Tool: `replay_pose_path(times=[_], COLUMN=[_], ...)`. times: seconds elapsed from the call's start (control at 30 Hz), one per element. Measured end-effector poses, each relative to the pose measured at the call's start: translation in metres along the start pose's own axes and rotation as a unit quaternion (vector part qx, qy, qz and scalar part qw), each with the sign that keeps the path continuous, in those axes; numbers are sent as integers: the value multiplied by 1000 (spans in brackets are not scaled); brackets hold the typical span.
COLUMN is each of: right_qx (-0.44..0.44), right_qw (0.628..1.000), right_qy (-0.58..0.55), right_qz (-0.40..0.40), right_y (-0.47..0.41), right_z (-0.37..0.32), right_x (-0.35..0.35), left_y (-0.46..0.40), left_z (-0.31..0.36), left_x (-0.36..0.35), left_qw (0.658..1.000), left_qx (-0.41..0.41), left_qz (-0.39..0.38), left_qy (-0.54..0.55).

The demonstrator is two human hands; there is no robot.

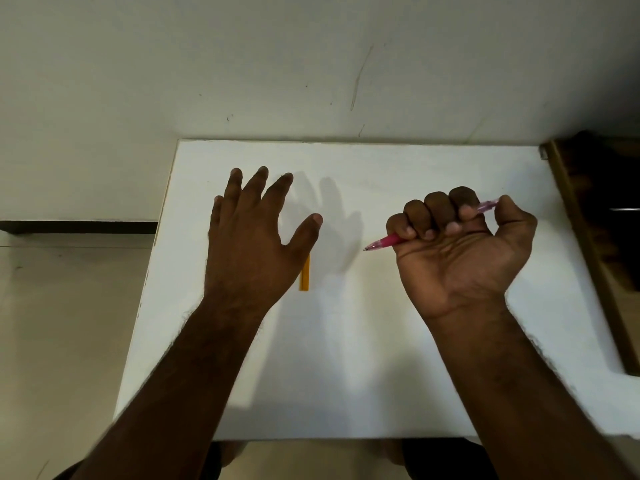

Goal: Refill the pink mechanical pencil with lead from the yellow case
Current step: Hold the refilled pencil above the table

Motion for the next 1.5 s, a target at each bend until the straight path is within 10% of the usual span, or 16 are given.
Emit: replay_pose_path(times=[1.5], right_qx=[-32], right_qw=[999], right_qy=[15], right_qz=[-15], right_y=[-4], right_z=[3], right_x=[-7], left_y=[-1], left_z=[1], left_x=[-5], left_qw=[1000], left_qx=[6], left_qz=[-27], left_qy=[-13])
Point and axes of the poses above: each hand's wrist, its own y-axis away from the middle knuckle, its own x-axis out of the back of the hand, z = x × y, the point moved 10 cm from there along -y, towards the middle knuckle, and after that the axes turned 3 degrees about -z, right-handed, at the moved point
